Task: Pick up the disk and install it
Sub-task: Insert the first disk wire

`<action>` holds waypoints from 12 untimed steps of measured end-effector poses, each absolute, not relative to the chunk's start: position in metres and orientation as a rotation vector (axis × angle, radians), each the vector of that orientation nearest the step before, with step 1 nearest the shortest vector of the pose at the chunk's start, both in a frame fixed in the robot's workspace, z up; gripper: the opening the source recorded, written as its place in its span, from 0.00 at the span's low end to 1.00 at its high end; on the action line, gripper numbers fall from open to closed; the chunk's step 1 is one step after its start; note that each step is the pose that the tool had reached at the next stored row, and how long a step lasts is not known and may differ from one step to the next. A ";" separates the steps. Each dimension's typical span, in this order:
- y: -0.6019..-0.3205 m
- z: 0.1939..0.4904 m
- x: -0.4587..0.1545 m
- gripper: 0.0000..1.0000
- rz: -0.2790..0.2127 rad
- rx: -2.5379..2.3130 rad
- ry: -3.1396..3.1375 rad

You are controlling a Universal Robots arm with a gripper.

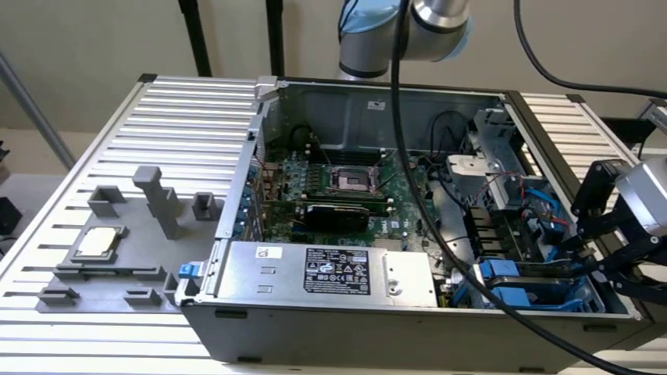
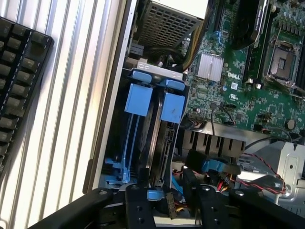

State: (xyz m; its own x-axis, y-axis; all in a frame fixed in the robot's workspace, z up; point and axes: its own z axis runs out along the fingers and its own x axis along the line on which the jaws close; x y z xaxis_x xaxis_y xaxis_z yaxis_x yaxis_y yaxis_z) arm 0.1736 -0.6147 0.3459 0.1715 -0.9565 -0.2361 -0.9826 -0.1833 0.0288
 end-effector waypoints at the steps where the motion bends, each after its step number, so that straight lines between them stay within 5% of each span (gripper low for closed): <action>1: -0.615 0.346 0.174 0.40 0.304 -2.302 1.918; 2: -0.615 0.347 0.174 0.33 0.304 -2.303 1.917; 12: -0.612 0.349 0.175 0.33 0.285 -2.339 1.862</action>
